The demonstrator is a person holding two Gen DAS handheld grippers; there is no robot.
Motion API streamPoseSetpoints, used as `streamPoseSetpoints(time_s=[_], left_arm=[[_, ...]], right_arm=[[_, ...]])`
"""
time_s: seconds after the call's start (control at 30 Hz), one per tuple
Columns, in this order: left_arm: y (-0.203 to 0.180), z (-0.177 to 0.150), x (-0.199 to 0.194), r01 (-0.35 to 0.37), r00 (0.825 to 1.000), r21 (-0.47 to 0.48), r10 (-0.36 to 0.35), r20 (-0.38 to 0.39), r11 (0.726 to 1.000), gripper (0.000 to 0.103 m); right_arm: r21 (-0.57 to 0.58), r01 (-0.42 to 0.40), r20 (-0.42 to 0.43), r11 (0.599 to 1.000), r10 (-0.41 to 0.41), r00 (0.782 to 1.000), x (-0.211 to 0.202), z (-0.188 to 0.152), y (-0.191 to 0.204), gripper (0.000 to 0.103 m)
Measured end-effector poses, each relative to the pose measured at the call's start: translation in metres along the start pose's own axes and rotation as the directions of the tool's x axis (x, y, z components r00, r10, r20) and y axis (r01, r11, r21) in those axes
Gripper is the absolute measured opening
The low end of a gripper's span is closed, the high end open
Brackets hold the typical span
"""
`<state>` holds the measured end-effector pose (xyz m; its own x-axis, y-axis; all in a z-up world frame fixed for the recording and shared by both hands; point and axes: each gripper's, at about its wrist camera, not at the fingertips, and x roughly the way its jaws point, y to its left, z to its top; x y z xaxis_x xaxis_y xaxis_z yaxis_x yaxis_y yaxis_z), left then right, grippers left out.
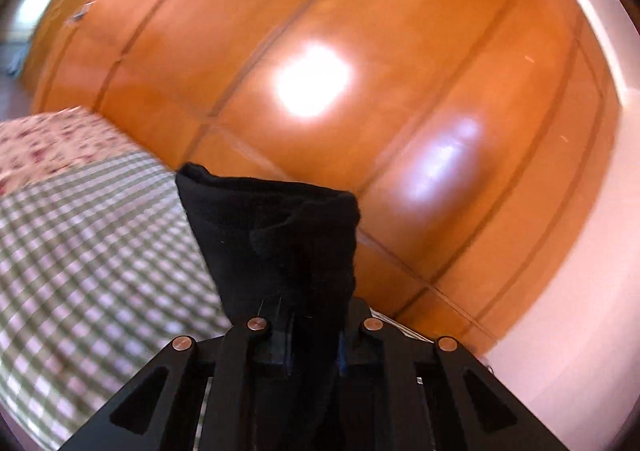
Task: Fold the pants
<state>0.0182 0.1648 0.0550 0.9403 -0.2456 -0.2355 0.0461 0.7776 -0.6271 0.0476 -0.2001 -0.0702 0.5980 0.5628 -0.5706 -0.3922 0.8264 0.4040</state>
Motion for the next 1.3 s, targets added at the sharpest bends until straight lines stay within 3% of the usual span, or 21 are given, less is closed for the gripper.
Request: streamPoseSetpoints(time_s=[0.23, 0.47, 0.63, 0.87, 1.17, 1.3], left_arm=[[-0.065, -0.013, 0.018, 0.148, 0.987, 0.092, -0.141, -0.075, 0.985, 0.014], [-0.108, -0.039, 0.038, 0.237, 0.963, 0.132, -0.215, -0.161, 0.962, 0.014], [-0.134, -0.06, 0.052, 0.28, 0.943, 0.17, -0.237, -0.233, 0.945, 0.014], [-0.172, -0.108, 0.077, 0.354, 0.894, 0.214, -0.263, -0.362, 0.911, 0.014], [-0.208, -0.171, 0.108, 0.419, 0.834, 0.282, -0.244, -0.494, 0.863, 0.014], [-0.222, -0.192, 0.12, 0.436, 0.817, 0.313, -0.225, -0.531, 0.844, 0.014]], right_arm=[[0.118, 0.014, 0.032, 0.993, -0.018, 0.999, -0.026, 0.005, -0.033, 0.044], [0.15, 0.047, 0.066, 0.988, -0.057, 0.996, -0.05, 0.009, -0.052, 0.044], [0.191, 0.046, 0.066, 0.981, -0.06, 0.996, -0.061, 0.006, -0.067, 0.044], [0.226, 0.086, 0.096, 0.97, -0.11, 0.989, -0.078, 0.005, -0.08, 0.044], [0.333, 0.15, 0.145, 0.931, -0.207, 0.968, -0.115, 0.002, -0.116, 0.044], [0.382, 0.172, 0.147, 0.908, -0.243, 0.959, -0.127, -0.003, -0.131, 0.044]])
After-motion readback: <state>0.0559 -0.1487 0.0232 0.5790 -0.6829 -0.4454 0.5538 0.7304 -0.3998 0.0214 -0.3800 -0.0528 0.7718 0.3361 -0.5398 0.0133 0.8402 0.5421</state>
